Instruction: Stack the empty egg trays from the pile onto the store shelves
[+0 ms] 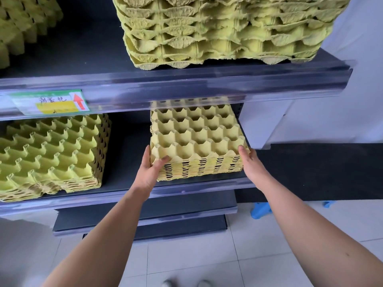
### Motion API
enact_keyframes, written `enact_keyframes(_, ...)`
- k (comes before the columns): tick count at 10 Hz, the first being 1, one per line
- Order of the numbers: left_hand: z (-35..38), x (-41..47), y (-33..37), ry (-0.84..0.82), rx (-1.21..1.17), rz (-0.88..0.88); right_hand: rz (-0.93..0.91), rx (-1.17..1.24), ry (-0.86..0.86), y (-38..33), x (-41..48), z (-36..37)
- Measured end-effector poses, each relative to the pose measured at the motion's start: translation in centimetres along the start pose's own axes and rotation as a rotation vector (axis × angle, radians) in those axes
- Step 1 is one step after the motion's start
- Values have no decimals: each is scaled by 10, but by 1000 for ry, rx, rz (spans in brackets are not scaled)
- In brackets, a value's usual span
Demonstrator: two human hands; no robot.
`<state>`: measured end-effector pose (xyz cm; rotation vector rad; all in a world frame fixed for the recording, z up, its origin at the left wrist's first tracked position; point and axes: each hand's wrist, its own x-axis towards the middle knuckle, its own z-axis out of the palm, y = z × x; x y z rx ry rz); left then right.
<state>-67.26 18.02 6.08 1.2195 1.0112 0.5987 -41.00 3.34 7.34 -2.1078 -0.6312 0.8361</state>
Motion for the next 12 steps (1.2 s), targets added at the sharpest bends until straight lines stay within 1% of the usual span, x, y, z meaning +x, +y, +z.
enact_keyframes(2,7,-13,-7,0,27,78,-64,22,1,9,-4,-6)
enact_keyframes(4,12,-15,-11,60,153,118,-72,-44,16,16,-10,-4)
enact_keyframes(7,17,-17,-11,182,306,56,-88,-85,53,24,-17,-2)
enact_keyframes(9,19,-19,-7,243,486,-25,-51,-60,31,19,-20,-3)
enact_keyframes(10,17,-26,2,258,626,-29,4,-18,58,11,-25,-3)
enact_keyframes(11,5,-35,5,198,782,-52,30,-37,109,7,-34,0)
enact_keyframes(12,-22,-67,16,156,857,-7,-15,-112,156,-3,-59,-6)
